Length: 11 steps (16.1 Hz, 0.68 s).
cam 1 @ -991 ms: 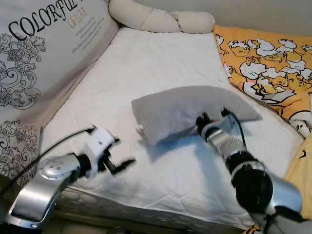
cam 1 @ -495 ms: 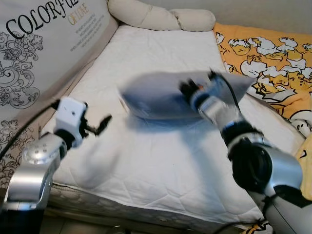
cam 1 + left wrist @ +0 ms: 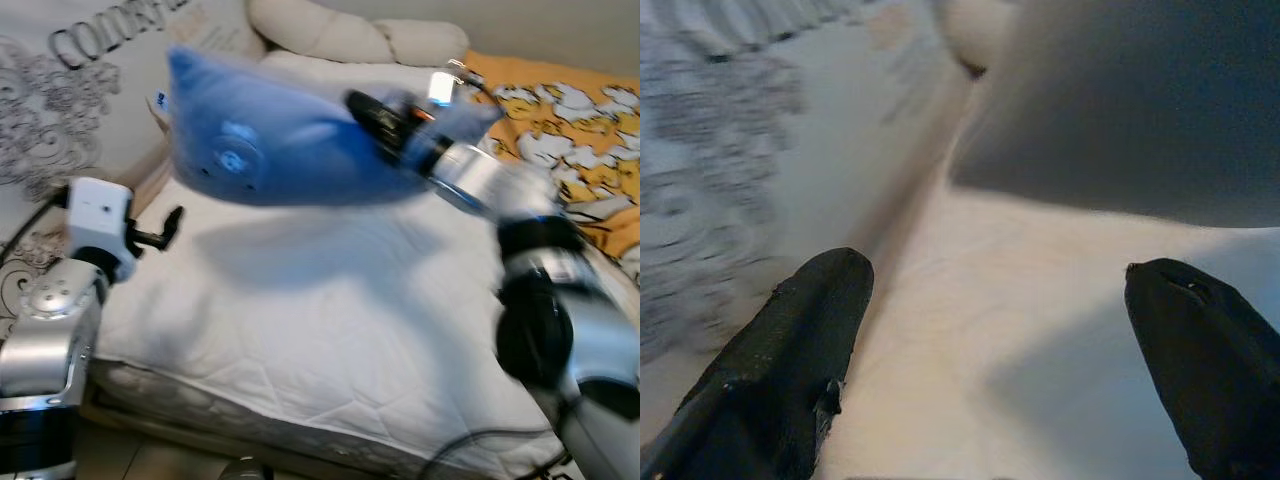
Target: Clean up the room
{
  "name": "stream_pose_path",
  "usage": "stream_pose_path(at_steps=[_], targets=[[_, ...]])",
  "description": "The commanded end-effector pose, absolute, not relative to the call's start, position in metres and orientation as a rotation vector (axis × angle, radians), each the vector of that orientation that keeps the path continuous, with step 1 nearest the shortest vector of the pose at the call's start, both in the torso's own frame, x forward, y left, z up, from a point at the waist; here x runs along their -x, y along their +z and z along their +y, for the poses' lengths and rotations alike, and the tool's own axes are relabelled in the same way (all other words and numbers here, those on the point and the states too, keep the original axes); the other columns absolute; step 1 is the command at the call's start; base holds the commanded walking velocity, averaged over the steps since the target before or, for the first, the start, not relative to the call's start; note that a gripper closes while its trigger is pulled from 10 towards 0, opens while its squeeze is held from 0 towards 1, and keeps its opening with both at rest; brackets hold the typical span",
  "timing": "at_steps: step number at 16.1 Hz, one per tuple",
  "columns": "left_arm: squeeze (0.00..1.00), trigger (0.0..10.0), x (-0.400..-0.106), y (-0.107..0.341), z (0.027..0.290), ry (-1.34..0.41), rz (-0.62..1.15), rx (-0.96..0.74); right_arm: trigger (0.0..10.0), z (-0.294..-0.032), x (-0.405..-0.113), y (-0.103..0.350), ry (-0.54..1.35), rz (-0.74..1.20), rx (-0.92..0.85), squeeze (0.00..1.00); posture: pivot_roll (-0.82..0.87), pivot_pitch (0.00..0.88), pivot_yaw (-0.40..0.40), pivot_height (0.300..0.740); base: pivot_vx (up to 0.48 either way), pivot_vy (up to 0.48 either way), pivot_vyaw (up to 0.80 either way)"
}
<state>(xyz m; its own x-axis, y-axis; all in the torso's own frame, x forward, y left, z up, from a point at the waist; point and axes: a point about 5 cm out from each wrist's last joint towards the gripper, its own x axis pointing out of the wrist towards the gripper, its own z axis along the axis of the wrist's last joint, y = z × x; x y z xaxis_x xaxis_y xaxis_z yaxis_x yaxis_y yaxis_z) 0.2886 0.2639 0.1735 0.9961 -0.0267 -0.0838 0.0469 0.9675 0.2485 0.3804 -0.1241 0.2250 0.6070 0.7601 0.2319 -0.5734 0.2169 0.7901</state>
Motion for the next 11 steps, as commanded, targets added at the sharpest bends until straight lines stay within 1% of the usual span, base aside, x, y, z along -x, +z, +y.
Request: stream_pose_path(at_steps=[1,2,3,4,5,6,7,8,9,10,11], targets=[[0.0,10.0,-0.29,0.177,0.267,-0.015,0.068,-0.258,0.0,-0.128,-0.374,0.233,1.027,0.179,-0.985,0.0,0.02,0.0,-0.001,0.74,0.0,0.0,0.0],[0.0,10.0,-0.291,0.177,0.269,-0.004,0.066,-0.251,0.0,-0.142,-0.363,0.206,1.022,0.236,-0.982,0.0,0.01,0.0,0.003,0.74,0.0,0.0,0.0],[0.0,10.0,-0.292,0.177,0.269,-0.005,0.065,-0.241,0.0,-0.154,-0.354,0.171,0.962,0.335,-0.947,0.0,0.01,0.0,0.003,0.74,0.0,0.0,0.0],[0.0,10.0,-0.294,0.176,0.266,-0.015,0.065,-0.236,0.0,-0.164,-0.347,0.138,0.855,0.446,-0.911,0.0,0.01,0.0,0.003,0.74,0.0,0.0,0.0],[0.0,10.0,-0.295,0.176,0.265,-0.018,0.064,-0.234,0.0,-0.167,-0.344,0.13,0.828,0.475,-0.9,0.0,0.01,0.0,0.003,0.74,0.0,0.0,0.0],[0.0,10.0,-0.299,0.173,0.256,-0.057,0.077,-0.206,0.0,-0.184,-0.331,0.092,0.647,0.602,-0.833,0.0,0.01,0.0,0.007,0.74,0.0,0.0,0.0],[0.0,10.0,-0.305,0.168,0.244,-0.125,0.11,-0.18,0.0,-0.201,-0.318,0.063,0.496,0.701,-0.754,0.0,0.01,0.0,0.009,0.74,0.0,0.0,0.0],[0.0,10.0,-0.312,0.161,0.231,-0.191,0.137,-0.156,0.0,-0.211,-0.309,0.05,0.433,0.746,-0.682,0.0,0.0,0.0,0.015,0.74,0.0,0.0,0.0],[0.6,10.0,-0.323,0.151,0.215,-0.27,0.176,-0.129,0.0,-0.22,-0.301,0.039,0.402,0.778,-0.606,0.0,-0.01,0.0,0.017,0.74,0.0,0.0,0.0],[1.0,10.0,-0.331,0.144,0.203,-0.322,0.198,-0.119,0.0,-0.225,-0.297,0.034,0.394,0.794,-0.557,0.0,-0.01,0.0,0.017,0.74,0.0,0.0,0.0],[1.0,10.0,-0.34,0.133,0.188,-0.376,0.239,-0.112,0.0,-0.228,-0.293,0.029,0.388,0.81,-0.507,0.0,-0.02,0.0,0.014,0.74,0.0,0.0,0.0]])
